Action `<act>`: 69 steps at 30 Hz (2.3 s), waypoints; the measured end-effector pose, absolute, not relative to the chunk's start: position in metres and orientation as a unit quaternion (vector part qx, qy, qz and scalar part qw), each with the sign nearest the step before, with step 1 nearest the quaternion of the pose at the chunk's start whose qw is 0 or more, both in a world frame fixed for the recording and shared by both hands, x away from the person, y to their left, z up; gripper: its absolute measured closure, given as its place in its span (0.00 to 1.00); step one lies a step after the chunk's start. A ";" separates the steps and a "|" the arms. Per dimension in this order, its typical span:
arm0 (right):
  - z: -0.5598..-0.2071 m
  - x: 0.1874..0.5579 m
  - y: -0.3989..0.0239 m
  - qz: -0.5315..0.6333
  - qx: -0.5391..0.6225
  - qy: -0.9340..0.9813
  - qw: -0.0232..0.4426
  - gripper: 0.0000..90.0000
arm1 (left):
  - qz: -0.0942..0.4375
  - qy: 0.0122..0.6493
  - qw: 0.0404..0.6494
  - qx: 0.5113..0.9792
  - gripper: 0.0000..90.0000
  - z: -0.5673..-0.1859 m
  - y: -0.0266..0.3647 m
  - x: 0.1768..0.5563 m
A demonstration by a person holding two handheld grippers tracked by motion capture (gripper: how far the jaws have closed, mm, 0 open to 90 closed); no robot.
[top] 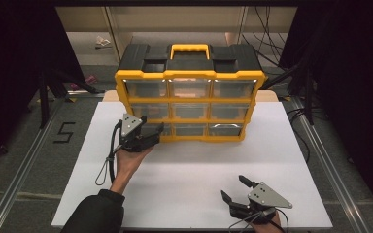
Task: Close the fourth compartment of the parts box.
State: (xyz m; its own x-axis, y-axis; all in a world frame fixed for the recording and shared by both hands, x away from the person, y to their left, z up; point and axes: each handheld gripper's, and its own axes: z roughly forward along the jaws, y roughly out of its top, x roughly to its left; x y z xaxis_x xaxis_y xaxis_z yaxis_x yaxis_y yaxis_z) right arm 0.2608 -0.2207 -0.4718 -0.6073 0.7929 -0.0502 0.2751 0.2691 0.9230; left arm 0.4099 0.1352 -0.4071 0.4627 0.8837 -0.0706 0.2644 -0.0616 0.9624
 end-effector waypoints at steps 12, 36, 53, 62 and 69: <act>-0.472 0.261 -0.221 0.491 0.355 0.750 0.265 0.28 | 0.275 0.410 0.539 0.682 0.26 -0.404 0.129 0.402; -0.471 0.261 -0.221 0.495 0.355 0.747 0.266 0.28 | 0.235 0.353 0.593 0.685 0.20 -0.400 0.124 0.366; -0.470 0.260 -0.222 0.500 0.354 0.743 0.268 0.28 | 0.222 0.317 0.614 0.688 0.20 -0.409 0.122 0.339; -0.470 0.260 -0.222 0.504 0.352 0.741 0.270 0.28 | 0.213 0.301 0.616 0.696 0.20 -0.420 0.116 0.328; -0.469 0.259 -0.222 0.508 0.350 0.738 0.271 0.28 | 0.209 0.287 0.618 0.701 0.20 -0.429 0.112 0.319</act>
